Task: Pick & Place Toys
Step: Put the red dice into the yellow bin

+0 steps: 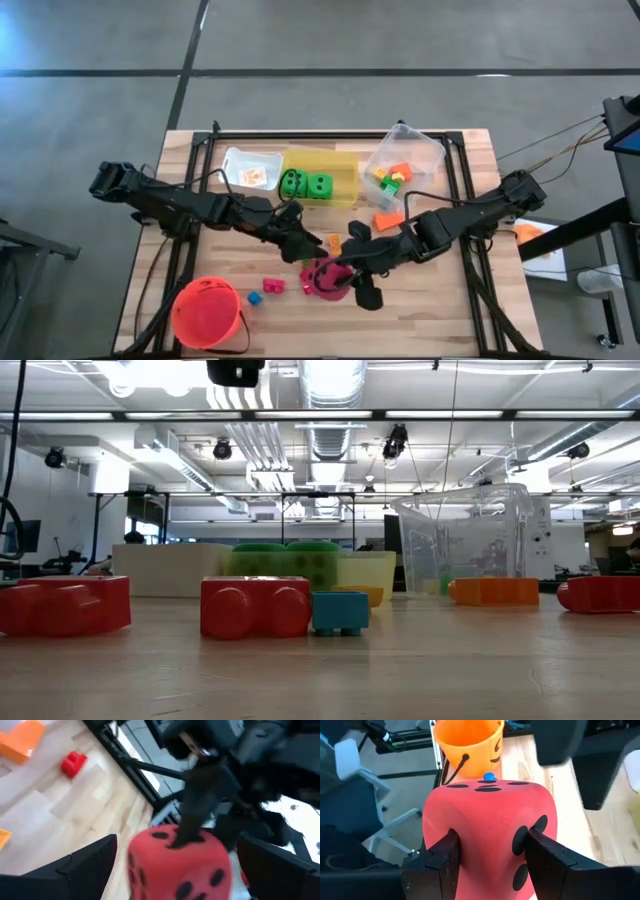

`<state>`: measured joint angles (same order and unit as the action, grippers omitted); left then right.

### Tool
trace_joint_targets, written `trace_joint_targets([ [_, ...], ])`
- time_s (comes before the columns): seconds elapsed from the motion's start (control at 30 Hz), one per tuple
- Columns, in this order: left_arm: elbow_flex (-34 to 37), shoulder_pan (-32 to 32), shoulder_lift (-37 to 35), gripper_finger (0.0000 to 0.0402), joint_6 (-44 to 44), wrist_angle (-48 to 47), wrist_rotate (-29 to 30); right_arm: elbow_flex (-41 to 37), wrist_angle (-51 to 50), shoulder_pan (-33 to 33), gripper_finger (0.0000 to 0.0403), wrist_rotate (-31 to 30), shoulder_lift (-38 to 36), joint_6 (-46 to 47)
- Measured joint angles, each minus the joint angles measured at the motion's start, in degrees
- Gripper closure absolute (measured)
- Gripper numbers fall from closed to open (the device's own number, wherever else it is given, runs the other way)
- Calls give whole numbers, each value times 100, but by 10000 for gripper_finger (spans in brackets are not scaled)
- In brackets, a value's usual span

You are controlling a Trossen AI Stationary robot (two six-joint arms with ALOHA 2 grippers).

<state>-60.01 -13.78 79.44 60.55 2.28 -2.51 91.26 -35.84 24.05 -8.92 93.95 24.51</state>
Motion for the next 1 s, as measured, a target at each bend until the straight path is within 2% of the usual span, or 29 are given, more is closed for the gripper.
trace_joint_targets([
  [0.27,24,139,-16,18,113,-486,9,-4,-357,-94,244,4,19,172],
  [0.43,26,124,-364,18,70,-1092,-26,-4,-795,-307,248,-36,15,121],
  [0.77,37,102,-1457,19,-52,-2866,756,-4,-1321,-1201,262,-24,3,-595],
  [1.0,39,100,-1716,19,-123,-3155,946,-4,-1648,-1944,272,-292,-2,-1336],
])
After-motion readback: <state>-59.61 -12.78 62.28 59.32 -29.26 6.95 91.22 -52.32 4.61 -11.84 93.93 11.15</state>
